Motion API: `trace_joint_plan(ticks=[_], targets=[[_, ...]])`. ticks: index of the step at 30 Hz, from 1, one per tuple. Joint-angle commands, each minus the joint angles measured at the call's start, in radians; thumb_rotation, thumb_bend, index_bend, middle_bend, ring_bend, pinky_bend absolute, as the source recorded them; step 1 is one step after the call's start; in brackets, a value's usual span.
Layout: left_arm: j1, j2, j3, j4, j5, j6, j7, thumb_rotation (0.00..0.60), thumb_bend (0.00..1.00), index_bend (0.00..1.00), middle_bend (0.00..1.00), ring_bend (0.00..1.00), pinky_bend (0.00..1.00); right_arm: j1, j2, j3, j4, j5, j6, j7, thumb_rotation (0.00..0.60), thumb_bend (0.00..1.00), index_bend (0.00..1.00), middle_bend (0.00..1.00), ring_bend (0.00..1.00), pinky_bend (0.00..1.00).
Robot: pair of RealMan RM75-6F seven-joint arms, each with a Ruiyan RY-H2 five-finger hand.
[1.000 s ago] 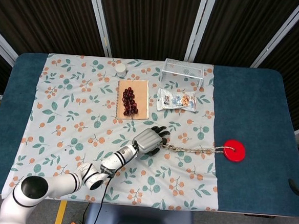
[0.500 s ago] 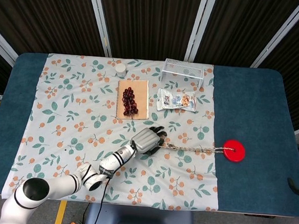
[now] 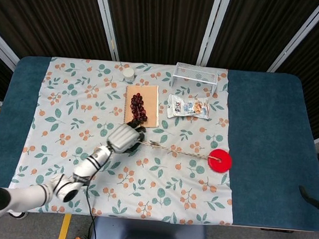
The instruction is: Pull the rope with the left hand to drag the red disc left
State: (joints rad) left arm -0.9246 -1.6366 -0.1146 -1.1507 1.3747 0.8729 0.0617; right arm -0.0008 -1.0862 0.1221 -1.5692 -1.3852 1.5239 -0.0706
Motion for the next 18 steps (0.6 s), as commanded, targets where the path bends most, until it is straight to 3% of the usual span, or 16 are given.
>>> trace_joint_plan(ticks=[1,4,8,18], targets=[[0.213,0.298,0.102,-0.286,-0.074,0.158,0.173,0.600,0.73,0.87,0.26,0.11,0.28,0.008,-0.007,0.001,0.000,-0.003,-0.007,-0.006,0.600,0.35,0.00,0.00,0.00,0.00],[0.306,0.421,0.140,-0.382,-0.103,0.244,0.214,0.600,0.73,0.87,0.26,0.11,0.28,0.017,-0.017,-0.001,-0.002,-0.012,-0.014,-0.015,0.600,0.35,0.00,0.00,0.00,0.00],[0.415,0.517,0.139,-0.419,-0.176,0.366,0.239,0.600,0.75,0.87,0.26,0.11,0.28,0.027,-0.026,-0.006,-0.005,-0.024,-0.022,-0.028,0.600,0.35,0.00,0.00,0.00,0.00],[0.548,0.545,0.038,-0.303,-0.392,0.531,0.330,0.600,0.79,0.88,0.27,0.11,0.28,0.044,-0.023,-0.010,-0.026,-0.046,-0.026,-0.063,0.600,0.35,0.00,0.00,0.00,0.00]])
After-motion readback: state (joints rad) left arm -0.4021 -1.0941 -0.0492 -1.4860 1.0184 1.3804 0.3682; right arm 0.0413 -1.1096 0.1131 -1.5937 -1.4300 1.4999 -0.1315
